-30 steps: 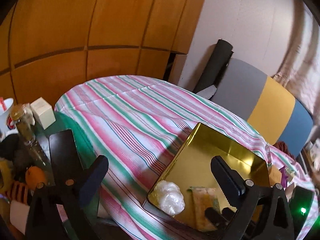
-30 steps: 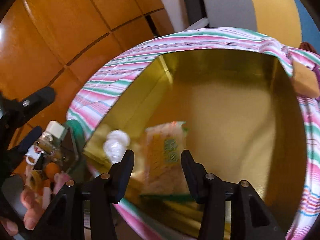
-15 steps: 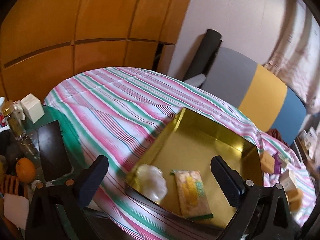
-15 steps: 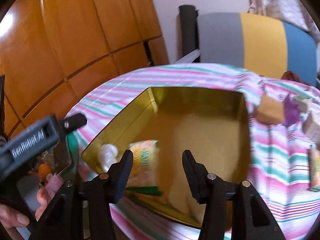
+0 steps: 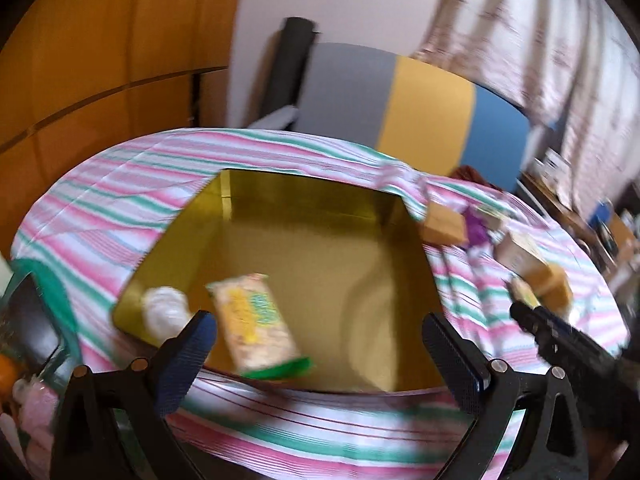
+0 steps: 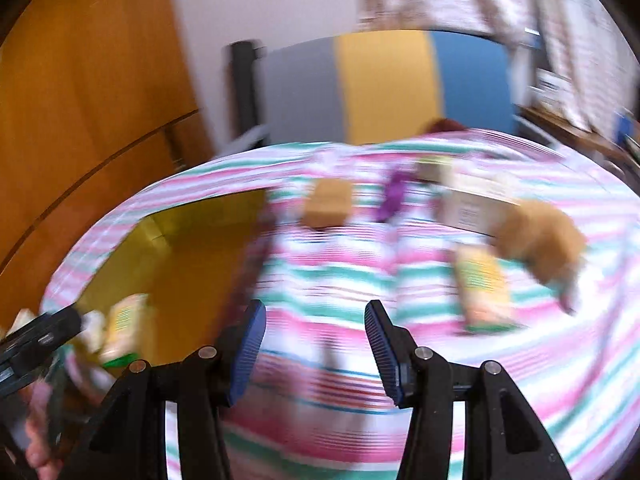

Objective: Organize objects
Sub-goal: 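Withdraw both grippers from the tin toward the remaining items, then grasp a plastic bundle with the right gripper while left grasps the second cracker packet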

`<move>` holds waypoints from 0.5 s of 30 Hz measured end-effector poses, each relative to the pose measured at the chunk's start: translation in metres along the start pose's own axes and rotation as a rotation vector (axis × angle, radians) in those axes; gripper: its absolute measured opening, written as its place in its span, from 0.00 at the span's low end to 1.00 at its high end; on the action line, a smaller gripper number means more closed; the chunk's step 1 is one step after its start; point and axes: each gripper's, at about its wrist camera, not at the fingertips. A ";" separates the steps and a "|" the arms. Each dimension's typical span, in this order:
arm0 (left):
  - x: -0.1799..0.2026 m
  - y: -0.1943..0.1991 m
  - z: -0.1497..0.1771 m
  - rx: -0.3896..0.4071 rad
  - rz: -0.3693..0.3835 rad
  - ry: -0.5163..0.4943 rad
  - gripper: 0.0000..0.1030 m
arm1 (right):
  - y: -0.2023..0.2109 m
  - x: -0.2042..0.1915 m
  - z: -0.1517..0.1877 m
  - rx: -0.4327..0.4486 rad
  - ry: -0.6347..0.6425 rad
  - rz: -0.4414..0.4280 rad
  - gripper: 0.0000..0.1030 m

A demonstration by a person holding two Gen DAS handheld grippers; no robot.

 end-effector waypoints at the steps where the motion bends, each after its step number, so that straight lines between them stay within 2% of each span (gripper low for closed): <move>1: 0.006 -0.001 0.001 -0.004 0.009 -0.020 1.00 | 0.001 0.019 0.002 0.006 -0.043 0.042 0.52; 8: 0.043 -0.007 0.017 -0.047 0.062 -0.119 1.00 | 0.004 0.143 0.016 -0.004 -0.337 0.278 0.52; 12: 0.059 -0.008 0.022 -0.062 0.076 -0.148 1.00 | 0.004 0.197 0.006 -0.001 -0.426 0.317 0.55; 15: 0.068 -0.007 0.024 -0.063 0.087 -0.161 1.00 | 0.000 0.220 -0.003 -0.008 -0.406 0.322 0.57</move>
Point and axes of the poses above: each gripper's, at about its wrist camera, not at the fingertips, and y roughly against the way its jaws point, x to its right, z to its underside, and after that the axes turned 9 degrees about -x, right-handed
